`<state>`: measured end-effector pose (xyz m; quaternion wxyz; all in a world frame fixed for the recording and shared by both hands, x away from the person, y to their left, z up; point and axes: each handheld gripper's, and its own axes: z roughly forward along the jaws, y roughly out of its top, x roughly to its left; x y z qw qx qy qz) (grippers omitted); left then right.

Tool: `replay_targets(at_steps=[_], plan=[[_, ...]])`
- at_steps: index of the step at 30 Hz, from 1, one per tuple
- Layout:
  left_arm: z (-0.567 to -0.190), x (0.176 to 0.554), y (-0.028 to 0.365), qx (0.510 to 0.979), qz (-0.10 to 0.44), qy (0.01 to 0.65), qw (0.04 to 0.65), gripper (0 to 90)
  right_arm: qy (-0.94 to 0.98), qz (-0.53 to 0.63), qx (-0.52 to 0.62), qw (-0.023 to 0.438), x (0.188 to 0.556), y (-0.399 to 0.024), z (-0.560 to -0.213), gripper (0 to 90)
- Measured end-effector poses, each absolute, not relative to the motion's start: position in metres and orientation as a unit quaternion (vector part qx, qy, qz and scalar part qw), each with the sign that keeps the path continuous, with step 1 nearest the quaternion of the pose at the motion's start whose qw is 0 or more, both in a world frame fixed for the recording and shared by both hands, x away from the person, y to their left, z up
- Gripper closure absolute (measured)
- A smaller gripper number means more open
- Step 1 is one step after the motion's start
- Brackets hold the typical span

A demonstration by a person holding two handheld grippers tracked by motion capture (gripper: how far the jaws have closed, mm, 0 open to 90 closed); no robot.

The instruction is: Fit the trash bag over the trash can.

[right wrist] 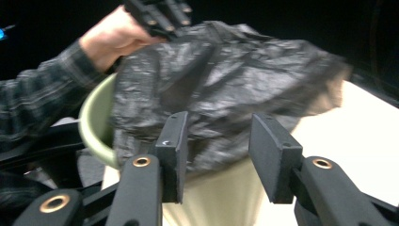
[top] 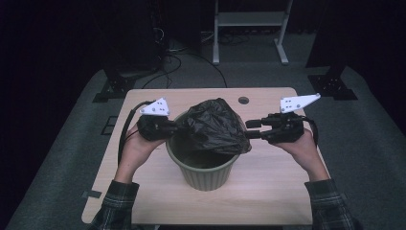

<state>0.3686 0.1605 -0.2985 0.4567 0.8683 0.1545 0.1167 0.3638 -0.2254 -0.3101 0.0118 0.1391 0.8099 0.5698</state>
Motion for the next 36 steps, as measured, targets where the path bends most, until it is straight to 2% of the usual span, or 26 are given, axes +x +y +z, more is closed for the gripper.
replay_targets(at_steps=[3,4,7,8,18,30,32,36], plan=[[-0.299,0.368,0.159,0.869,0.116,0.153,0.457,87.2,0.817,0.563,0.125,0.005,0.363,-0.213,-0.313,57.2],[-0.299,0.368,0.158,0.868,0.115,0.153,0.458,87.1,0.817,0.564,0.122,0.002,0.363,-0.21,-0.313,67.7],[-0.299,0.368,0.155,0.869,0.114,0.15,0.457,86.9,0.823,0.557,0.112,-0.004,0.364,-0.201,-0.315,87.0],[-0.299,0.368,0.155,0.87,0.115,0.149,0.456,86.9,0.827,0.551,0.111,-0.003,0.365,-0.198,-0.316,90.0],[-0.299,0.364,0.146,0.878,0.133,0.135,0.439,83.9,0.802,0.585,0.121,0.007,0.375,-0.197,-0.299,90.0],[-0.307,0.362,0.121,0.895,0.121,0.103,0.416,78.0,0.795,0.598,0.103,0.011,0.391,-0.148,-0.274,90.0],[-0.309,0.361,0.117,0.898,0.12,0.099,0.411,72.2,0.797,0.595,0.102,0.012,0.395,-0.141,-0.274,90.0],[-0.308,0.361,0.13,0.882,0.127,0.119,0.437,45.6,0.807,0.581,0.105,0.019,0.397,-0.134,-0.276,90.0]])
